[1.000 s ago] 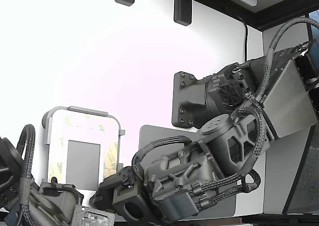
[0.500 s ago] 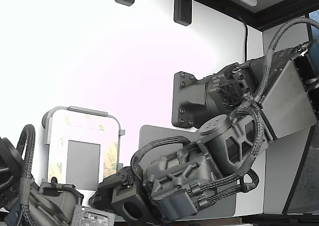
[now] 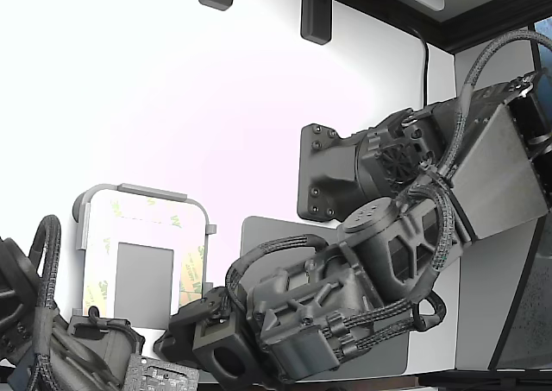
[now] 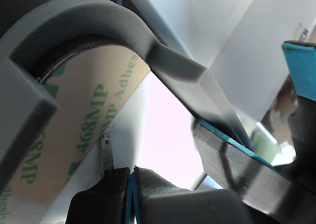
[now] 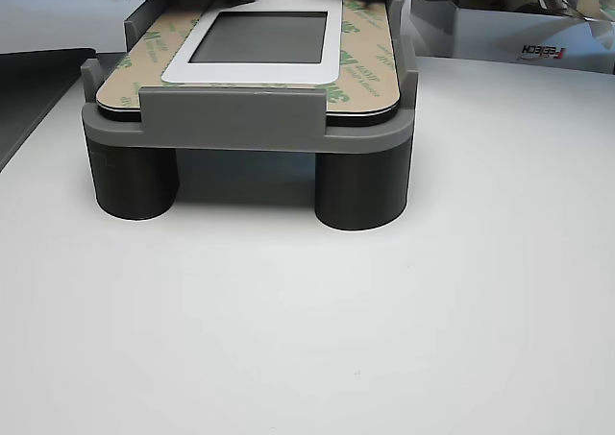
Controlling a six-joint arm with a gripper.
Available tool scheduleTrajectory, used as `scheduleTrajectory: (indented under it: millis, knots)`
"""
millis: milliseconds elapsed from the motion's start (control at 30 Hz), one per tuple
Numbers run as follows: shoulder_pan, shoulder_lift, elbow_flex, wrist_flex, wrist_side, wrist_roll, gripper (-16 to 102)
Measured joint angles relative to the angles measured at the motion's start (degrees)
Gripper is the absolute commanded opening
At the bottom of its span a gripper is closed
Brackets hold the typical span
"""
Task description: Peel off protective film from adhesive tape.
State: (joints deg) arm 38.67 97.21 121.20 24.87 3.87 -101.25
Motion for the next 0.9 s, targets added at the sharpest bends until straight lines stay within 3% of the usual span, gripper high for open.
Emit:
scheduleTrajectory:
  millis: [900]
  knots:
    - [0.4, 0.1, -0.9, 2.1, 0.0, 2.1, -11]
